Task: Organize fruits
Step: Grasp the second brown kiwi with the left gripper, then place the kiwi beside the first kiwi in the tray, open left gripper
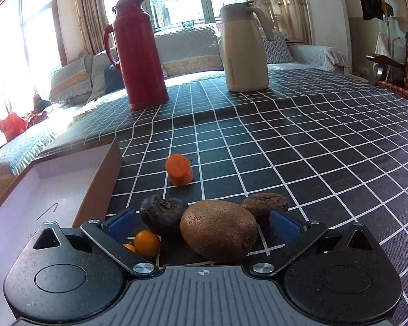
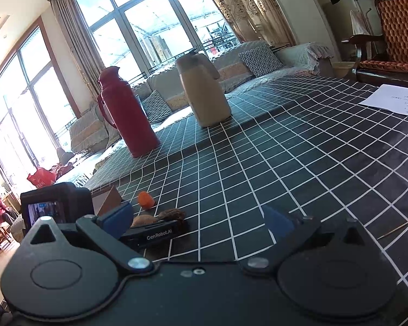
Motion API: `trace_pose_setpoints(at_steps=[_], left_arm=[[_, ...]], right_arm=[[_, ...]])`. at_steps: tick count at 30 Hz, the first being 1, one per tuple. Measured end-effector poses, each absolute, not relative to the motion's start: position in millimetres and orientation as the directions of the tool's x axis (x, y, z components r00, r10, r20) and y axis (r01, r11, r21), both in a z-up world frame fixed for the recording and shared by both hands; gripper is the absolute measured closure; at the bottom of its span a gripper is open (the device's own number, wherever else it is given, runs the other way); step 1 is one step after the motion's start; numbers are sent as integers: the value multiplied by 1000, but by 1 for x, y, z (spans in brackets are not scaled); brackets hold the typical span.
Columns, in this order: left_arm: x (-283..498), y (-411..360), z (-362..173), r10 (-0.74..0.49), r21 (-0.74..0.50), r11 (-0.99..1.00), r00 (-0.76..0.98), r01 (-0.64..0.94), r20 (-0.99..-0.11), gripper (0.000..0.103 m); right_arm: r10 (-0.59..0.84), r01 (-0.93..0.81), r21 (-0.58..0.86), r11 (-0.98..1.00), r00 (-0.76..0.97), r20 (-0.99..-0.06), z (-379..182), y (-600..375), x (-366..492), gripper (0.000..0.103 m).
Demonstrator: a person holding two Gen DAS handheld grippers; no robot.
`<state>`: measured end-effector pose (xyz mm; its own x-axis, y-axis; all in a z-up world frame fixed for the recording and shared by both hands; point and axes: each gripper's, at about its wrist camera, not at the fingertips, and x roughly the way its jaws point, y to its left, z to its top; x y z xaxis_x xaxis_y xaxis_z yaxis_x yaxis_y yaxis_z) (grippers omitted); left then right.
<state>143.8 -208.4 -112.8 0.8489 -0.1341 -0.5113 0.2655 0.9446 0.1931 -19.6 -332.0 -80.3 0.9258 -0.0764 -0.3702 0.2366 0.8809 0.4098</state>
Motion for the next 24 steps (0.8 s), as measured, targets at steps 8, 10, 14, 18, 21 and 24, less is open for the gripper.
trace_pose_setpoints(at_steps=[8,10,14,18,21,24], left_arm=[[152,-210,-118,-210,86,946,793,313,-572,36],[155,-208,-120,-216,67,948,782,312,-584,39],[159,-203,-121,-236,27,950,775,310,-587,46],[152,-202,-121,-224,39,953,788,299,-574,46],[144,-197,-113,-218,53,956,818,289,-532,46],[142,-181,-94,-212,41,962,833,271,-511,46]], right_arm=[[-70,238,424,874,924,-375,-82,-333,-20,0],[-65,238,429,871,923,-380,-83,-335,-18,0],[-64,240,442,864,924,-377,-84,-337,-19,0],[-64,242,446,862,924,-378,-84,-337,-18,0],[-63,238,443,864,925,-375,-84,-336,-18,0],[-60,235,440,867,925,-376,-84,-334,-17,0]])
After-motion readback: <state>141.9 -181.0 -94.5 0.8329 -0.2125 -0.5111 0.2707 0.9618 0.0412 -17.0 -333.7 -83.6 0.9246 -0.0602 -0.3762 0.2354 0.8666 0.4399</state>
